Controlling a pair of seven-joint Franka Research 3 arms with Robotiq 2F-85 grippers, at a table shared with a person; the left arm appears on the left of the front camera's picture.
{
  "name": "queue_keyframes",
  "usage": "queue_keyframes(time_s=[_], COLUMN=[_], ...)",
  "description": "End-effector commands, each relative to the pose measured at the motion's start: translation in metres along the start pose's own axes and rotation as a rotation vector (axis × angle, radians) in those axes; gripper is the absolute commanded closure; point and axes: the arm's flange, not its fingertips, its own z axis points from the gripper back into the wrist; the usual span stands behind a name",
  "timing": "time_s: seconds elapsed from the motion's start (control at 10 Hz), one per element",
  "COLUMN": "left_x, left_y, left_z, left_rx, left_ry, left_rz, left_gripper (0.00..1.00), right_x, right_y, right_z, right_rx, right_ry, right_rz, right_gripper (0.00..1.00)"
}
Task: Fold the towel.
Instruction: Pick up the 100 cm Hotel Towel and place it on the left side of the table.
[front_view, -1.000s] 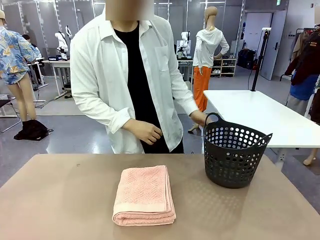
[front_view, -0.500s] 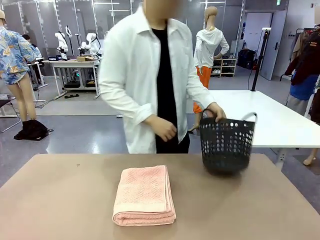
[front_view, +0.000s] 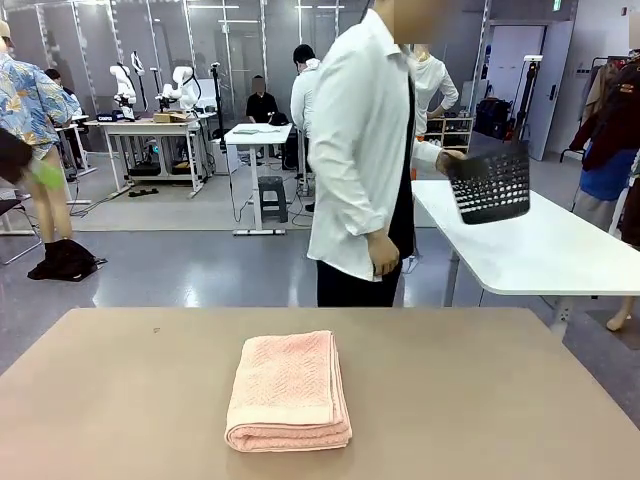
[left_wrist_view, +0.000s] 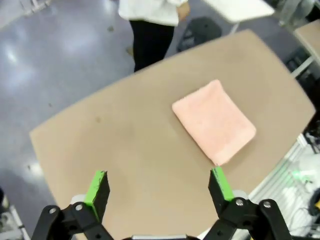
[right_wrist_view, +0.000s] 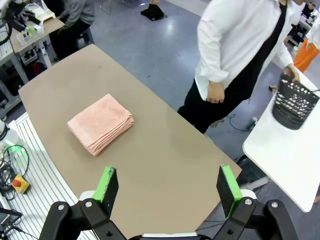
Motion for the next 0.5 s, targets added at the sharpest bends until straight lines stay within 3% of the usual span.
queue_keyframes(time_s=[0.0,0.3,0.4], left_x=[-0.006,-0.031,-0.042], left_y=[-0.011,-0.024,-0.032], left_z=[-0.040,-0.125,-0.163], left_rx=[-0.018,-0.094,-0.106], left_ry=[0.031,0.120,0.198], left_rz=[0.091,0.221,0.261], left_gripper=[0.00,0.00,0.00], right_x=[0.000,0.000,0.000], right_y=[0.000,0.000,0.000], right_z=[0.001,0.001,0.001], right_rx=[-0.002,-0.002,-0.002], right_ry=[0.001,0.001,0.001], right_rz=[-0.003,-0.003,-0.003], right_gripper=[0.00,0.00,0.00])
